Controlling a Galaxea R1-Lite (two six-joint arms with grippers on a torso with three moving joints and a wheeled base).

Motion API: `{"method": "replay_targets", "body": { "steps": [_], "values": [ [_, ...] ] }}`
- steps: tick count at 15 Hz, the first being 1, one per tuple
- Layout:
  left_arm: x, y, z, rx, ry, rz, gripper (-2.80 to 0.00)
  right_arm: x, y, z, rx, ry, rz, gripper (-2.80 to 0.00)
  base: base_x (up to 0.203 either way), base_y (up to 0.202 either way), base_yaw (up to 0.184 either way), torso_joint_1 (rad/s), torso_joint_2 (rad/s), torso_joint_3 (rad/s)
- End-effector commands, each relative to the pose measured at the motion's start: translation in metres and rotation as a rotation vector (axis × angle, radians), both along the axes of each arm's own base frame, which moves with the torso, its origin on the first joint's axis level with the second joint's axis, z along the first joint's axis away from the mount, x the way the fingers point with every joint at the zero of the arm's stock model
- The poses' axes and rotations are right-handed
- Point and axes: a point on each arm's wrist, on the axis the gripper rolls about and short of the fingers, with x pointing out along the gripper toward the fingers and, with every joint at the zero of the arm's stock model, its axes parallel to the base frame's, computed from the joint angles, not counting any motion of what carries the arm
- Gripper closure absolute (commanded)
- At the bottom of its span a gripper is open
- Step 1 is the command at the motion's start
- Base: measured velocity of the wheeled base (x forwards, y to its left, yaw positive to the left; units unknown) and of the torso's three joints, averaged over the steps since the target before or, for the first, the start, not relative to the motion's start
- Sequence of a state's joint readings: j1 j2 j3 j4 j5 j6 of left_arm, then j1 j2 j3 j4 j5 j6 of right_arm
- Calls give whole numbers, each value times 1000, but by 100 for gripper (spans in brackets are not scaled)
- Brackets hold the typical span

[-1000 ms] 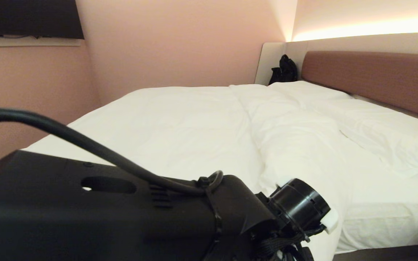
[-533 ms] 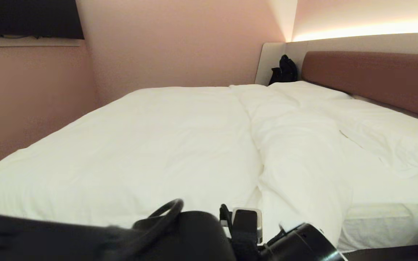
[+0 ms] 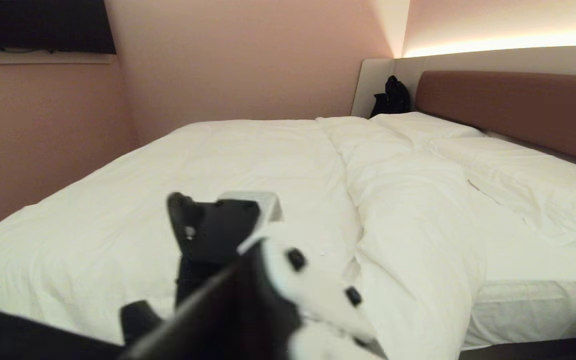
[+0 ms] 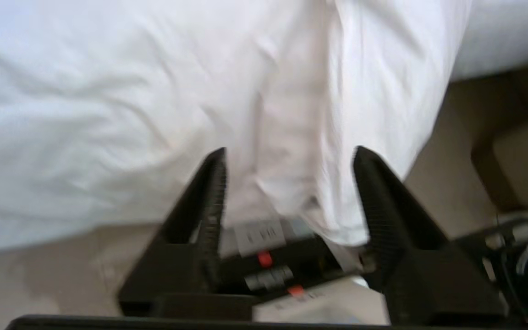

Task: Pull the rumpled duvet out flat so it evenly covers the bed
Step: Flatten the corners of the folded blanket

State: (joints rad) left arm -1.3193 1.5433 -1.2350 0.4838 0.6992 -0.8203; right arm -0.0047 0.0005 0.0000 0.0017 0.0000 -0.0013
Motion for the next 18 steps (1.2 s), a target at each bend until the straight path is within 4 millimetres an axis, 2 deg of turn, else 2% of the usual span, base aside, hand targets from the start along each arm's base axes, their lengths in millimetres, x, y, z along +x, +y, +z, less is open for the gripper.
{"method": "replay_targets", "body": {
  "steps": [1, 4, 7, 10, 13, 15, 18],
  "values": [
    [-5, 49, 32, -98, -80, 44, 0, 0, 0, 0, 0, 1, 0, 0, 0, 0, 0, 0, 0, 0],
    [11, 94, 51, -132, -159, 200, 0, 0, 0, 0, 0, 1, 0, 0, 0, 0, 0, 0, 0, 0],
    [22, 139, 65, -119, -261, 447, 0, 0, 0, 0, 0, 1, 0, 0, 0, 0, 0, 0, 0, 0],
    [22, 185, 76, -125, -339, 718, 0, 0, 0, 0, 0, 1, 0, 0, 0, 0, 0, 0, 0, 0],
    [-5, 224, 82, -160, -425, 948, 0, 0, 0, 0, 0, 1, -1, 0, 0, 0, 0, 0, 0, 0],
    [-38, 243, 81, -214, -497, 1030, 0, 0, 0, 0, 0, 1, 0, 0, 0, 0, 0, 0, 0, 0],
    [-87, 259, 63, -264, -609, 1061, 0, 0, 0, 0, 0, 1, 0, 0, 0, 0, 0, 0, 0, 0]
  ]
}}
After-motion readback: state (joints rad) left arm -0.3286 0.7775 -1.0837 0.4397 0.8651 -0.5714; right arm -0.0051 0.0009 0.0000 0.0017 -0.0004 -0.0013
